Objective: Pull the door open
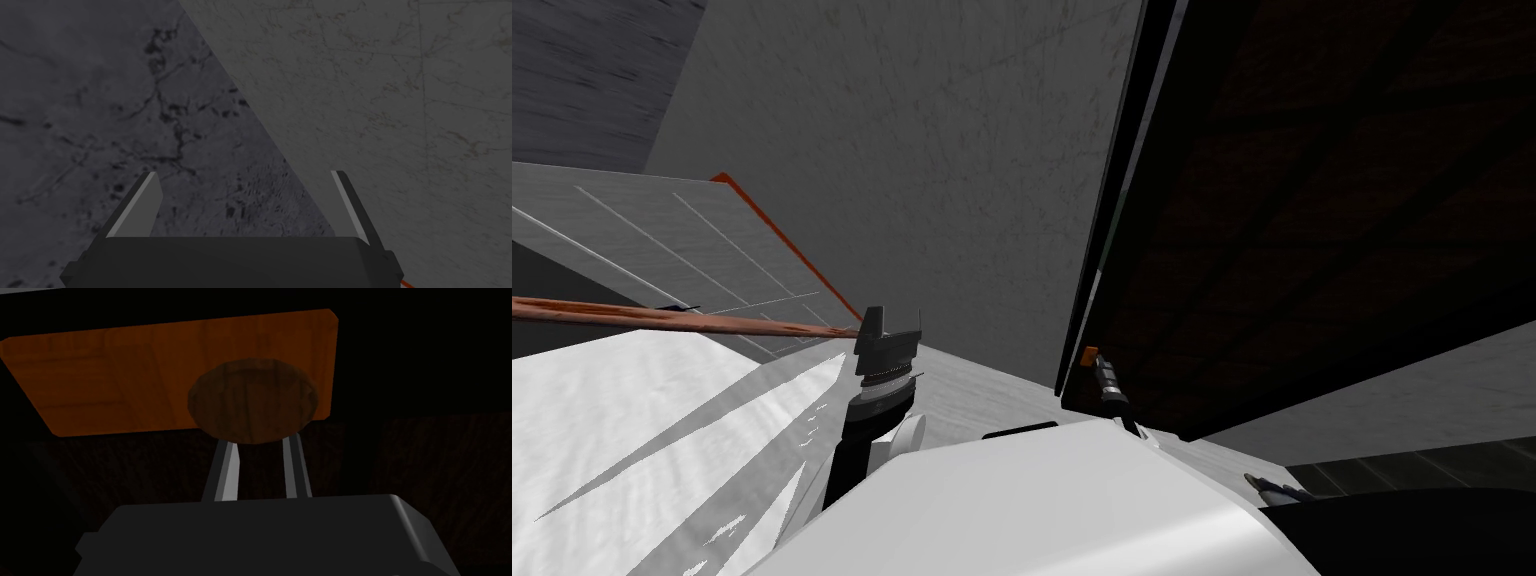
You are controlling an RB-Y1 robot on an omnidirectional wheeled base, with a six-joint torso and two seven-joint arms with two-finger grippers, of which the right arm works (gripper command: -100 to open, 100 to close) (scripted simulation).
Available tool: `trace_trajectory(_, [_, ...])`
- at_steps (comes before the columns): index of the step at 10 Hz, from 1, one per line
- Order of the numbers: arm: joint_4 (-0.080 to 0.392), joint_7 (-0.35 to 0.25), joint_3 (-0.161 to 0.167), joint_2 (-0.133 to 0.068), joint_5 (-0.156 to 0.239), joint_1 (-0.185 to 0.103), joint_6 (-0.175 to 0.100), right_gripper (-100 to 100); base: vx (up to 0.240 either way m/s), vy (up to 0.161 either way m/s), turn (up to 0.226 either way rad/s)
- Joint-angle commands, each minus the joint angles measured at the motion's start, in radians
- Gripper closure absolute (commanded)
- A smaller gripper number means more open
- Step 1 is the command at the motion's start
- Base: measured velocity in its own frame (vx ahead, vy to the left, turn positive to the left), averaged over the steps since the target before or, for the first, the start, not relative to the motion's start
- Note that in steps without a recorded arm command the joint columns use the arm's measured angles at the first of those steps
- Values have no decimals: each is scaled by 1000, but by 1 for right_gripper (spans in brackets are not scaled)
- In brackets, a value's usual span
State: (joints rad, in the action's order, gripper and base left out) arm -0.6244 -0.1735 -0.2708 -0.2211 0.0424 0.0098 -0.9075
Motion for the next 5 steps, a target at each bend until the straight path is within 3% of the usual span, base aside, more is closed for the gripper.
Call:
trace_trajectory(1, [-3, -30, 9, 11, -1, -5, -2, 100, -31, -13, 19])
trace_trajectory(4, [-5, -113, 10, 15, 13, -8, 4, 100, -37, -16, 50])
trace_trajectory(5, [8, -131, 5, 8, 32, -12, 4, -100, -70, -27, 52])
